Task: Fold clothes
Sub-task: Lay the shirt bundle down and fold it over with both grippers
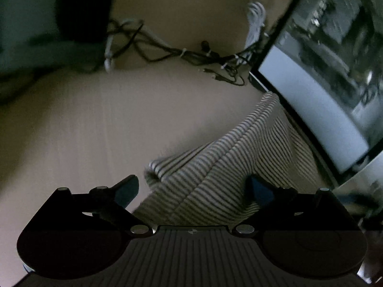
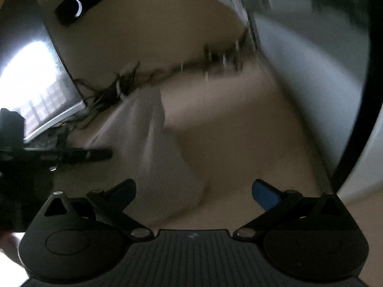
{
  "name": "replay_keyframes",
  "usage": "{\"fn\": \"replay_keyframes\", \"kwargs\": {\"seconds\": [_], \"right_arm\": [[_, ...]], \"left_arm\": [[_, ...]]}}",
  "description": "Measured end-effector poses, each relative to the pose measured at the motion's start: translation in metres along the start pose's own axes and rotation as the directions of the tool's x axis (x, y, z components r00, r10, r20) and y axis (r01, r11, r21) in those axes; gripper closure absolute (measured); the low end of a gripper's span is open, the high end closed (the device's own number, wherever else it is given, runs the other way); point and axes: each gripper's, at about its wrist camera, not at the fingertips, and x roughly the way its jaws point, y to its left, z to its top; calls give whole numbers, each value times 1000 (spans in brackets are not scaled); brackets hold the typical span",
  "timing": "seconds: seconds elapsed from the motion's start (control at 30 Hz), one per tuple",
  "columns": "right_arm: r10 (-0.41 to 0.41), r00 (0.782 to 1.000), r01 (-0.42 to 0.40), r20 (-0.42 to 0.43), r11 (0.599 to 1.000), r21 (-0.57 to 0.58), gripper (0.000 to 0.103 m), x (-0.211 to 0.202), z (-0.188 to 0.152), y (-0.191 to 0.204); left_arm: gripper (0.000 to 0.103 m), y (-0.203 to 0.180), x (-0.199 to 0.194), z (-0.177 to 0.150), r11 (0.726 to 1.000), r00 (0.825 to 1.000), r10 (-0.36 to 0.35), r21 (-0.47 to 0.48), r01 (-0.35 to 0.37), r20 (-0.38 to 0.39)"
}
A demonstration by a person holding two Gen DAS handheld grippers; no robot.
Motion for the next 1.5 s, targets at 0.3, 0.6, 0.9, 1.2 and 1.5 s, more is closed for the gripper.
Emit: {"fn": "replay_keyframes", "kwargs": {"seconds": [0.3,0.6,0.9,1.2,1.5], "right_arm": [[73,996,-75,-49,996,-50,13,36,12,9],[82,996,-87,-41,987,-134,0,90,59,31],[3,999,9,37,948,-318,0,90,77,54],[52,986,33,157,870,-492,0,35,28,69],[97,984,15,149,790,-613,0,12,-17,85]], "left_arm": [[2,14,-28,-32,994,999,39,-104,-35,38],[3,-41,-56,-66,973,972,217,-98,-208,90],[3,-93,-71,-82,995,993,63,66,-69,101],[3,-66,-133,-47,977,953,204,11,-212,224],[4,-23,-40,20,975,979,182,-144,-168,96]]}}
